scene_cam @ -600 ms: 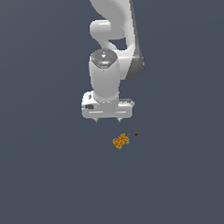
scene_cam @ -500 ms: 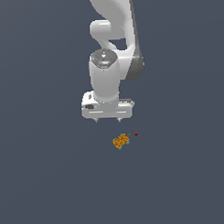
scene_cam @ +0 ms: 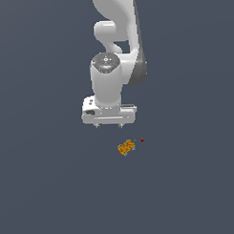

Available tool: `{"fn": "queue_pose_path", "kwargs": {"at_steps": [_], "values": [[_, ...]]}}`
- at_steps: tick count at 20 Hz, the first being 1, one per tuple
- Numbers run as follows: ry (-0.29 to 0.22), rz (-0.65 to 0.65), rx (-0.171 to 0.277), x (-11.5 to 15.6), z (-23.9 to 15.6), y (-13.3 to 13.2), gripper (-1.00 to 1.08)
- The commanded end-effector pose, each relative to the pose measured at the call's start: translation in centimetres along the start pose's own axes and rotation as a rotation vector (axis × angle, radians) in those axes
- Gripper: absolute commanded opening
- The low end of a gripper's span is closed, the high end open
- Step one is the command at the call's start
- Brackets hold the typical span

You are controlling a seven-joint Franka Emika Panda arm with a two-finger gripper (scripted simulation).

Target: Pick up the object and move it to a goal position.

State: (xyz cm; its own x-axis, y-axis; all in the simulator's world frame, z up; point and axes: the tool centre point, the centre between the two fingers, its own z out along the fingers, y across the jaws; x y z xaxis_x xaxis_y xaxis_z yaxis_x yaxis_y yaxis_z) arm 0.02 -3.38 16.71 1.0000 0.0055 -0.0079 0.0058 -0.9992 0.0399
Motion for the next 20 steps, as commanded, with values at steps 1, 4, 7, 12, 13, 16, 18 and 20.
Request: {"fn": "queue_pose_path", "kwargs": {"at_steps": [1, 4, 7, 12, 13, 16, 18, 20], "values": [[0.000, -0.002, -0.001, 0.0, 0.0, 0.0, 1.00], [0.000, -0.002, -0.001, 0.0, 0.0, 0.0, 1.00], [0.000, 0.009, 0.000, 0.0, 0.1, -0.1, 1.00], [0.000, 0.049, 0.003, 0.2, 0.5, -0.6, 1.00], [0.000, 0.061, 0.004, 0.2, 0.6, -0.7, 1.00], [0.000, 0.101, 0.007, 0.4, 1.0, -1.1, 1.00], [0.000, 0.134, 0.009, 0.5, 1.3, -1.5, 1.00], [0.000, 0.172, 0.012, 0.6, 1.7, -1.9, 1.00]]}}
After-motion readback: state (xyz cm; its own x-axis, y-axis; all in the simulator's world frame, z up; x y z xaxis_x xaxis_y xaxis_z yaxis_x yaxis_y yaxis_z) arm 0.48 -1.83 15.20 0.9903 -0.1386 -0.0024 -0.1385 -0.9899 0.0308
